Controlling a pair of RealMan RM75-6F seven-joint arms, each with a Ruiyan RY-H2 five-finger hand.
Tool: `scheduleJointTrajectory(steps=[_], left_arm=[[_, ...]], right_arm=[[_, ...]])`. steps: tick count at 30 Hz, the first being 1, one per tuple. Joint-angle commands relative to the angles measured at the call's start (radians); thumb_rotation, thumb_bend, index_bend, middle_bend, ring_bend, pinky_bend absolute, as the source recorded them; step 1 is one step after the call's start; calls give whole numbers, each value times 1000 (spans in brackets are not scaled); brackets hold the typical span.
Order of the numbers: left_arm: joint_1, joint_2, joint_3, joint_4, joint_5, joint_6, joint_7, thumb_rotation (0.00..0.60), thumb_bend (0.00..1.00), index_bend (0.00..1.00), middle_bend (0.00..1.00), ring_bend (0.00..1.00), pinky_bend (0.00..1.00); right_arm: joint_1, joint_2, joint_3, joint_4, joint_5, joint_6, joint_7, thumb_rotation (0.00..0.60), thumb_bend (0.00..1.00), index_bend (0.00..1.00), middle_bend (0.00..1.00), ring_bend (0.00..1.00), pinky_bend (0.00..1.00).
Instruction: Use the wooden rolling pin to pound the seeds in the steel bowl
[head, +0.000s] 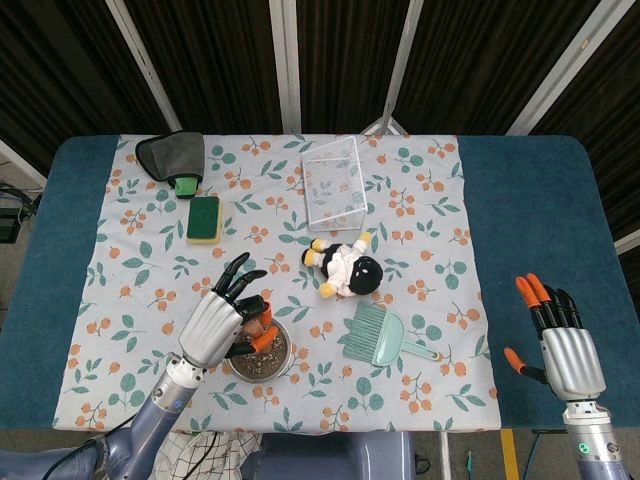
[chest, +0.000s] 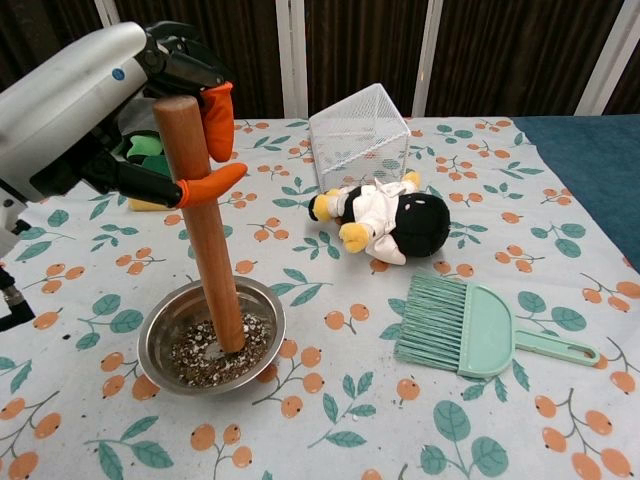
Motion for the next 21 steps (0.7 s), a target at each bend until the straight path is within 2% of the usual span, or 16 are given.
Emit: scheduleJointTrajectory(steps=[1,13,21], left_arm=[[6,-5,8,16,2,9,-14,600,884,627,746,217,51],[14,-10,22,38,8,18,-30,600,884,626,746,217,51],[8,-7,10,27,9,17,-28,600,884,626,745,217,51]], right_arm=[[0,0,0,0,0,0,-1,600,269,0,0,0,0],[0,0,0,-1,1,0,-1,600,268,0,0,0,0],[0,0,1,0,1,1,1,600,268,0,0,0,0]])
